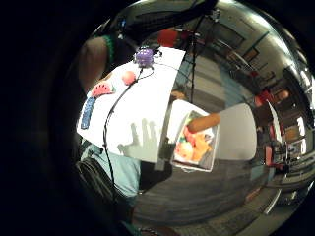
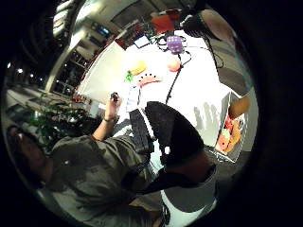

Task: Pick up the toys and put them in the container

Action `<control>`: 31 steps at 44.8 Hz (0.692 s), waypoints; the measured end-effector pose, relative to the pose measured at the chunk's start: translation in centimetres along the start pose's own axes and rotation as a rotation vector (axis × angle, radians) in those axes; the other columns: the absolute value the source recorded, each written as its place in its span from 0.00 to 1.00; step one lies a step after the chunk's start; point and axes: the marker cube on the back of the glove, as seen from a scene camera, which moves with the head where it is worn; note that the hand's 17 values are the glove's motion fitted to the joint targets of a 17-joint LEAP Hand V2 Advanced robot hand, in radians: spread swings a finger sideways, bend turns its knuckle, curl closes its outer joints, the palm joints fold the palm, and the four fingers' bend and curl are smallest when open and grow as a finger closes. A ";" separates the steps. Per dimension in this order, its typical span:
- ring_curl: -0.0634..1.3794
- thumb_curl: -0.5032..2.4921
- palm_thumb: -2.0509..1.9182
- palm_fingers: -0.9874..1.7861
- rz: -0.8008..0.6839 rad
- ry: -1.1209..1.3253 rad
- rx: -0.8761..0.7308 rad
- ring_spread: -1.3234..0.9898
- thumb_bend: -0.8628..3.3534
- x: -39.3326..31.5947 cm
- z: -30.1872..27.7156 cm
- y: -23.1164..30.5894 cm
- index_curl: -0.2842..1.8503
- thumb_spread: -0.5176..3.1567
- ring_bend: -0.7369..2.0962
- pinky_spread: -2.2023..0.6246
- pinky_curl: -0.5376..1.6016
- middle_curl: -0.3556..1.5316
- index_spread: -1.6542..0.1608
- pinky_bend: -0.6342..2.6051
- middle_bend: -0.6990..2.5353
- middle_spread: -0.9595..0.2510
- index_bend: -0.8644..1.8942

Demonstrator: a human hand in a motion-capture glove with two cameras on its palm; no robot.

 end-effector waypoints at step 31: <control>0.49 0.25 0.56 0.65 0.107 0.055 -0.059 0.31 0.22 -1.5 19.0 -16.6 0.17 0.51 0.81 0.63 0.50 0.53 0.71 0.53 0.59 0.36 0.36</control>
